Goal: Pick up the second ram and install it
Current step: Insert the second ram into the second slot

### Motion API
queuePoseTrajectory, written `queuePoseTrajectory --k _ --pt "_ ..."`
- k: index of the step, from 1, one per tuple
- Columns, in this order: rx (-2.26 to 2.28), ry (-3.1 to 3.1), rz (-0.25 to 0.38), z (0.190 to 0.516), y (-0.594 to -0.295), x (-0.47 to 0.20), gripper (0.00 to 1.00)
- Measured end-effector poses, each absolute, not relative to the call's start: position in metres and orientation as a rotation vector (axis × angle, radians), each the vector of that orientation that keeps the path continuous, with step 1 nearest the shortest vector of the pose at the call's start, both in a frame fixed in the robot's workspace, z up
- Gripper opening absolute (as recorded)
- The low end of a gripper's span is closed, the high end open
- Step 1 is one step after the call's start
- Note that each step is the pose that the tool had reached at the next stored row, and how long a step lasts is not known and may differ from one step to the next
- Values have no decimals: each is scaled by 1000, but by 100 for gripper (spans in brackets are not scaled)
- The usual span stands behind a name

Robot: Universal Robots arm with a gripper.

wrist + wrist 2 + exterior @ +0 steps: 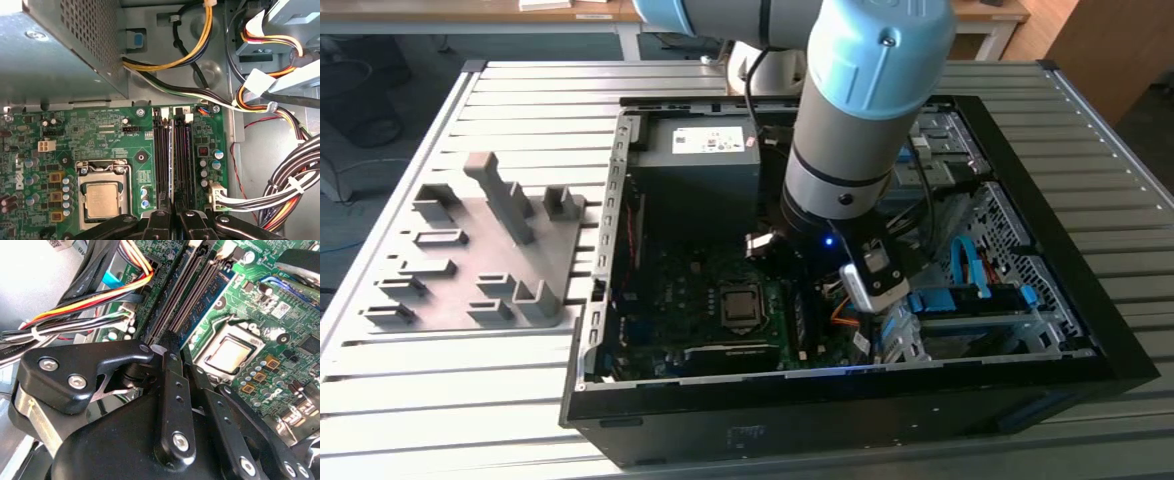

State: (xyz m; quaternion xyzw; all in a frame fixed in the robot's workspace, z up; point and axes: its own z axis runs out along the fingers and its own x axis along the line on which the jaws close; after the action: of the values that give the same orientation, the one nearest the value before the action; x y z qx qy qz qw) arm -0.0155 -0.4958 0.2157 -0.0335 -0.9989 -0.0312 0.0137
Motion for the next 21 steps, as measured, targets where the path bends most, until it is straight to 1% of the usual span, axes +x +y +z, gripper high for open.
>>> queuePoseTrajectory --k 21 --pt "-64 -3111 -93 212 -496 -17 14"
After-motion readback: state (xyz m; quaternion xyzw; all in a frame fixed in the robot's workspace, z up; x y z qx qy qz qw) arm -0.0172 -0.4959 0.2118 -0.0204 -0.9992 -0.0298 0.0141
